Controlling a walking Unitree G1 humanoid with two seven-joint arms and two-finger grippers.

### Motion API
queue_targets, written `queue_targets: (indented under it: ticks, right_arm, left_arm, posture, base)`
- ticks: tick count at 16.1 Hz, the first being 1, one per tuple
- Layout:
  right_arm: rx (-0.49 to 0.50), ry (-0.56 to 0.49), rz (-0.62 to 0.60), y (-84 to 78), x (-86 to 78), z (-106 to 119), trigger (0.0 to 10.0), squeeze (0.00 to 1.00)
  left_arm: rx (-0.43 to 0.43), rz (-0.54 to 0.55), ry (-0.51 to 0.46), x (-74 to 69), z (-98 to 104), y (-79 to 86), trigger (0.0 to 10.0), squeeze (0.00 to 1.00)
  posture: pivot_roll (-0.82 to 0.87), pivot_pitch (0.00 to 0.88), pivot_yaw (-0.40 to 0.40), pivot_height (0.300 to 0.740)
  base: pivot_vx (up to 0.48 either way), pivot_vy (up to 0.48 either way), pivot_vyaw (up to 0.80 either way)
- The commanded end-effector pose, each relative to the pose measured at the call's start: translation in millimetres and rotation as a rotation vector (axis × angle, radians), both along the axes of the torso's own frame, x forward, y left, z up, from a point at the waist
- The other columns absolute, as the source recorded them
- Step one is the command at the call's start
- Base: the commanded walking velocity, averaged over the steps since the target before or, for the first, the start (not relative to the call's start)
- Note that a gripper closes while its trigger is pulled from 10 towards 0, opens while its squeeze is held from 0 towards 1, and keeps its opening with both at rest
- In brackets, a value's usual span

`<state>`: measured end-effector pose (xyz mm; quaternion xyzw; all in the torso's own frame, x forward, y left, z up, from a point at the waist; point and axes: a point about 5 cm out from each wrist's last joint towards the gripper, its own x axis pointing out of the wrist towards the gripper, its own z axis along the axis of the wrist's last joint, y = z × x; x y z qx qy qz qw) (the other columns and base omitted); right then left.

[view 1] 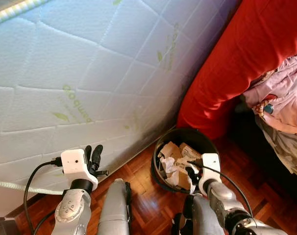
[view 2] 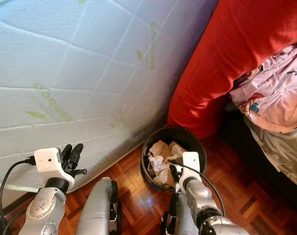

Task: Clean up the room

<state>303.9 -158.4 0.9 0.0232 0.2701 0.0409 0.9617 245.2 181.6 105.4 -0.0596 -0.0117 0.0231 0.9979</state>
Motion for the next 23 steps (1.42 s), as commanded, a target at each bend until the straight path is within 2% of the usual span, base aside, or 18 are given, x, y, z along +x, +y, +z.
queue_targets:
  ticks: [1,4,5,8,10,12,14,16,17,19,23]
  right_arm:
    - [0.01,-0.008,0.001,2.3,-1.3,-1.0,10.0,1.0]
    - [0.01,-0.025,0.02,6.6,4.4,4.6,10.0,1.0]
    - [-0.003,-0.013,0.027,6.2,3.3,3.1,10.0,0.0]
    - [0.012,-0.007,0.014,-0.1,-2.3,-1.6,10.0,0.0]
    - [0.004,0.019,-0.004,-8.0,-10.6,-9.0,10.0,0.0]
    - [-0.009,0.066,-0.018,-15.8,-27.5,-23.2,10.0,0.0]
    - [-0.015,0.088,-0.036,-21.8,-35.1,-28.9,10.0,0.0]
    - [-0.034,0.128,-0.028,-27.4,-50.5,-39.9,10.0,0.0]
    - [-0.034,0.133,-0.033,-29.1,-53.4,-41.7,10.0,0.0]
    - [-0.048,0.168,-0.11,-41.7,-64.2,-47.9,10.0,0.0]
    - [-0.054,0.221,-0.142,-50.0,-82.6,-58.6,10.0,0.0]
  left_arm:
    - [-0.001,0.005,0.028,-5.8,-5.4,-0.5,10.0,0.0]
    - [0.0,0.007,0.034,-6.8,-6.1,-0.6,10.0,0.0]
    - [0.002,0.005,0.039,-7.2,-7.4,-0.5,10.0,0.0]
    - [0.008,0.004,0.059,-10.2,-13.8,3.0,10.0,0.0]
    - [0.013,0.003,0.077,-11.1,-20.6,6.0,10.0,0.0]
    - [0.029,-0.016,0.136,-12.8,-38.6,8.3,10.0,0.0]
    - [0.032,-0.001,0.157,-12.4,-46.7,14.2,10.0,0.0]
    - [-0.004,0.017,0.204,-9.4,-63.4,22.4,10.0,0.0]
    - [0.001,0.015,0.216,-10.1,-66.7,23.7,10.0,0.0]
    - [-0.013,0.022,0.31,-11.7,-92.2,32.3,10.0,0.0]
    - [-0.039,0.043,0.473,-28.8,-131.9,37.0,10.0,0.0]
  posture:
    - [0.36,0.343,-0.015,0.626]
    - [0.36,0.34,-0.015,0.626]
    - [0.36,0.338,-0.016,0.626]
    - [0.35,0.313,-0.015,0.626]
    - [0.33,0.283,-0.016,0.646]
    - [0.31,0.221,-0.024,0.676]
    - [0.3,0.17,-0.029,0.696]
    - [0.28,0.092,-0.037,0.721]
    - [0.28,0.083,-0.037,0.725]
    - [0.25,0.0,-0.034,0.73]
    - [0.22,0.0,-0.038,0.73]
  base:
    - [0.0,0.0,0.0]
    - [0.0,0.0,0.0]
    - [0.0,0.0,0.0]
    - [0.0,0.0,0.0]
    - [0.0,0.0,0.0]
    - [0.0,0.0,0.0]
    - [0.0,0.0,0.0]
    - [0.0,0.0,0.0]
    - [0.0,0.0,0.0]
    - [0.0,0.0,0.0]
    - [0.0,0.0,0.0]
